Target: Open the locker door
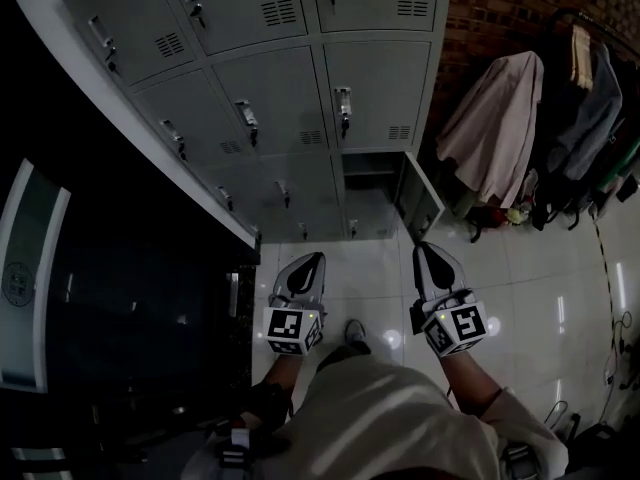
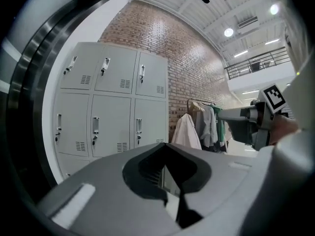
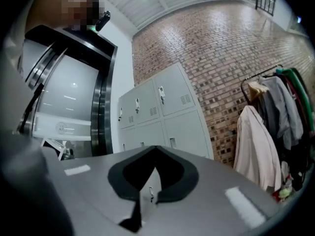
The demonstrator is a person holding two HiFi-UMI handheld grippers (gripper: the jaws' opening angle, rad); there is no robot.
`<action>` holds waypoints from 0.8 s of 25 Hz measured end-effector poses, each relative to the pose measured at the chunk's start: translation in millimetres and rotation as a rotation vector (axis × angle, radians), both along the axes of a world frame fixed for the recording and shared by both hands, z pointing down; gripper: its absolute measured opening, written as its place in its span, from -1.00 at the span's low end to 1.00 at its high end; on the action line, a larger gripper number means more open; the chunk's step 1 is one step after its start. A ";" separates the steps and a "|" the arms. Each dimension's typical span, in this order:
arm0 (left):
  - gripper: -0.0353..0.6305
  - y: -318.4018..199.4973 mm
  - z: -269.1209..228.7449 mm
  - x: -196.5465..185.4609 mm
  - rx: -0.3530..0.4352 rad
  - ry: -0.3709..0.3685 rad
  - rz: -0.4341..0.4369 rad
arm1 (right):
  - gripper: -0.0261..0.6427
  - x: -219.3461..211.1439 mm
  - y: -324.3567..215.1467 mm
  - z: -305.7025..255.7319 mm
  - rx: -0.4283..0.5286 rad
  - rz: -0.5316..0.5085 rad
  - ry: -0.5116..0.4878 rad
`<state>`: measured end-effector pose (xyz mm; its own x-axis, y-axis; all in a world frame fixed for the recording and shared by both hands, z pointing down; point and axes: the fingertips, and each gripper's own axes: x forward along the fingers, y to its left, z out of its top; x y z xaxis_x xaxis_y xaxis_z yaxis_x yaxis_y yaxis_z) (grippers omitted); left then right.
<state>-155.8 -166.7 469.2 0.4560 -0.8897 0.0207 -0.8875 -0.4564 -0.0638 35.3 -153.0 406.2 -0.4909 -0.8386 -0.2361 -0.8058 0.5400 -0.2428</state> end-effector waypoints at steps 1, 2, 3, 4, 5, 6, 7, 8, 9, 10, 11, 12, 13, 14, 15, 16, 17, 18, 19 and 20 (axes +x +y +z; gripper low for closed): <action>-0.68 13.9 -8.7 7.6 0.006 0.004 -0.001 | -0.92 9.0 16.5 -12.6 0.021 0.010 0.010; -0.69 29.3 -19.0 17.4 0.020 0.002 0.001 | -0.92 19.2 34.9 -22.6 0.034 0.019 0.028; -0.68 45.7 -29.7 29.1 0.045 -0.008 0.008 | -0.92 30.0 54.7 -27.7 0.038 0.023 0.057; -0.69 61.7 -38.3 42.0 0.069 -0.018 0.019 | -0.92 40.6 74.2 -28.8 0.036 0.024 0.093; -0.69 76.3 -43.0 54.9 0.081 -0.018 0.033 | -0.92 50.6 91.8 -28.6 0.036 0.025 0.119; -0.69 89.7 -43.5 66.9 0.079 -0.009 0.047 | -0.92 59.0 107.1 -26.6 0.031 0.024 0.131; -0.69 103.5 -41.4 77.1 0.066 0.002 0.059 | -0.92 65.1 121.2 -21.4 0.012 0.016 0.130; -0.69 119.5 -38.0 85.1 0.049 0.009 0.066 | -0.92 69.7 135.3 -17.2 -0.002 0.007 0.109; -0.69 138.0 -34.7 91.2 0.035 0.015 0.070 | -0.92 74.1 149.8 -16.7 0.004 0.003 0.073; -0.69 157.3 -32.2 95.6 0.023 0.018 0.072 | -0.92 78.9 164.5 -17.7 0.017 0.006 0.046; -0.69 174.6 -30.1 98.1 0.014 0.017 0.071 | -0.92 83.8 178.0 -18.4 0.025 0.013 0.038; -0.69 188.5 -27.7 98.3 0.005 0.012 0.062 | -0.92 88.0 189.6 -18.5 0.024 0.021 0.044; -0.69 199.0 -25.5 96.1 -0.003 0.005 0.046 | -0.92 90.9 199.3 -17.5 0.016 0.026 0.058; -0.69 207.7 -24.2 92.4 -0.007 -0.001 0.028 | -0.92 92.3 208.4 -14.3 -0.006 0.026 0.080; -0.69 216.4 -24.4 88.5 -0.007 -0.003 0.010 | -0.92 92.6 217.7 -10.2 -0.035 0.022 0.104; -0.69 225.3 -25.8 85.4 -0.003 -0.003 -0.003 | -0.92 92.7 226.4 -8.8 -0.050 0.020 0.115; -0.69 234.1 -28.3 83.6 0.002 -0.003 -0.012 | -0.92 92.9 233.8 -13.1 -0.040 0.023 0.106; -0.69 242.2 -32.2 83.0 0.006 -0.003 -0.018 | -0.92 92.9 240.0 -21.3 -0.007 0.031 0.087; -0.69 249.6 -37.5 83.3 0.011 -0.002 -0.019 | -0.92 92.2 245.8 -29.4 0.025 0.035 0.075; -0.69 256.8 -44.3 84.3 0.017 -0.001 -0.016 | -0.92 90.4 252.4 -34.6 0.035 0.032 0.076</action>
